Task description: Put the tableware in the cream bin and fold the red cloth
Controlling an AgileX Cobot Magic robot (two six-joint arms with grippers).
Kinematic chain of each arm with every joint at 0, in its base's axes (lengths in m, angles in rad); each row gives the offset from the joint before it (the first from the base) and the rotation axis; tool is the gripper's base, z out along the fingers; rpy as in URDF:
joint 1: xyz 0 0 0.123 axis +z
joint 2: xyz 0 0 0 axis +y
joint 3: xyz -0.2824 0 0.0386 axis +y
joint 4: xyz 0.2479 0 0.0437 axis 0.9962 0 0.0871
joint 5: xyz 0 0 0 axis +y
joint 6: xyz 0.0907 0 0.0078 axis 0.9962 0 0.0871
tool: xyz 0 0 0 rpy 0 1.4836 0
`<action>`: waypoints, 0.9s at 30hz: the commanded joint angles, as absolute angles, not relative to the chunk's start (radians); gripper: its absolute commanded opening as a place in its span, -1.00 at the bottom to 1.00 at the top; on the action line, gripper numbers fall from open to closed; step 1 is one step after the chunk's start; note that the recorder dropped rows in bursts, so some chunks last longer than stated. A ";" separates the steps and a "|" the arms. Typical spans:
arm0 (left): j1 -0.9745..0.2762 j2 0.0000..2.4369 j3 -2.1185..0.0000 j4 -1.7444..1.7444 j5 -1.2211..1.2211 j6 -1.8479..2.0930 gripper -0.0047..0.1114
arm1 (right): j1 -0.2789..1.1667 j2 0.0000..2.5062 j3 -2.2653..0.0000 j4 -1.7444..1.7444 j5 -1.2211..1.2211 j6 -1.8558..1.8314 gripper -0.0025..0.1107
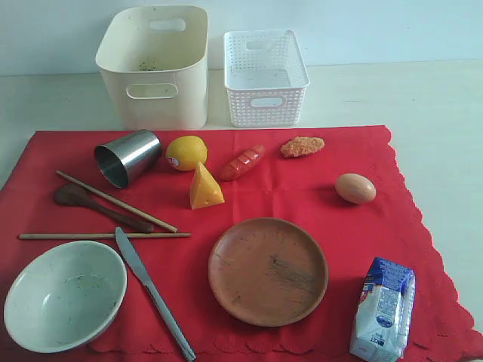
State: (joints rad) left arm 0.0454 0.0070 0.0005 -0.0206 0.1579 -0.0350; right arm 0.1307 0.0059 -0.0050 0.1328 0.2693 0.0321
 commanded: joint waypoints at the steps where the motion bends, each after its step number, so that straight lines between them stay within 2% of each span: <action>1: 0.048 0.000 0.000 -0.027 0.152 -0.032 -0.90 | 0.134 0.000 0.000 0.131 0.263 0.028 -0.96; 20: 0.048 0.000 0.000 -0.027 0.152 -0.032 -0.90 | 0.134 0.000 0.000 0.131 0.263 0.029 -0.96; 27: 0.048 0.000 0.000 -0.027 0.152 -0.032 -0.90 | 0.134 0.000 0.000 0.131 0.114 0.027 -0.96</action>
